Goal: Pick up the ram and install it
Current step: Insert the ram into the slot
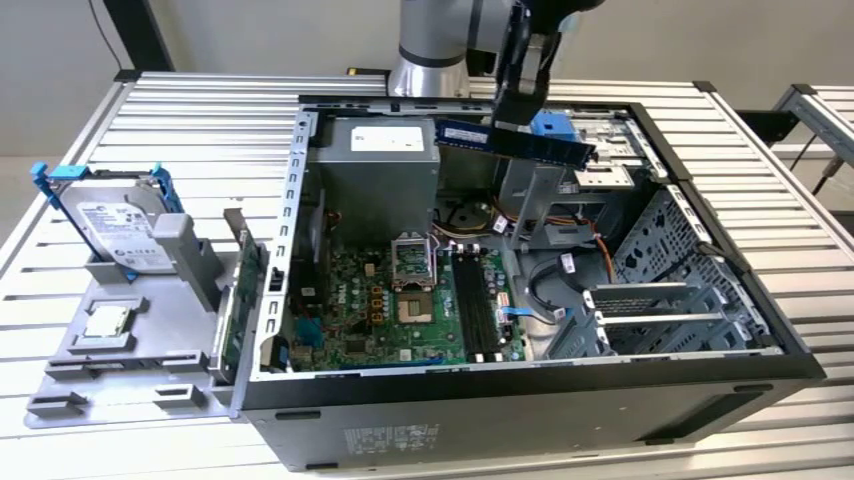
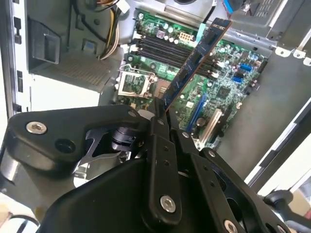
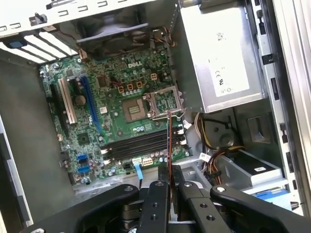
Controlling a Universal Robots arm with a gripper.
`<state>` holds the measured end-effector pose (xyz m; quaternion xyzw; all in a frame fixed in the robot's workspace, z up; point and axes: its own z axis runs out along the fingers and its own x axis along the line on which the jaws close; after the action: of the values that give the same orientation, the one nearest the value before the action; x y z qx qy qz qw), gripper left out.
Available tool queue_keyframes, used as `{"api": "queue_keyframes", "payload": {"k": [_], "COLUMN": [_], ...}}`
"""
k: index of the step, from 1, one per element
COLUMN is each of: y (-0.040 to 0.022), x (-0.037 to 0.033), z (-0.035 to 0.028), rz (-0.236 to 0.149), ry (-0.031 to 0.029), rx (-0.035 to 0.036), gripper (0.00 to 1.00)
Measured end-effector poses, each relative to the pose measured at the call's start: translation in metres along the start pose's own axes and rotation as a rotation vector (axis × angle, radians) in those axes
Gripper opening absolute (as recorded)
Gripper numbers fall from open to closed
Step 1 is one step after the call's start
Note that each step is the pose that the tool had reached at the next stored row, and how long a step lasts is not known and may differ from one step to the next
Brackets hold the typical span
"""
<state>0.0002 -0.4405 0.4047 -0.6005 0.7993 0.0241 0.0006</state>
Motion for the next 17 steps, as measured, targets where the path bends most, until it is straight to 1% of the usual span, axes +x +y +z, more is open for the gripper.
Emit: {"api": "queue_keyframes", "payload": {"k": [3,10,17], "y": [0.0000,0.0000,0.0000], "x": [0.0000,0.0000,0.0000], "z": [0.0001,0.0002,0.0002], "rz": [0.032,0.108,0.168], "ry": [0.0003,-0.0026,-0.0045], "rx": [0.0011,0.0032,0.0050], "gripper": [0.00,0.00,0.00]}}
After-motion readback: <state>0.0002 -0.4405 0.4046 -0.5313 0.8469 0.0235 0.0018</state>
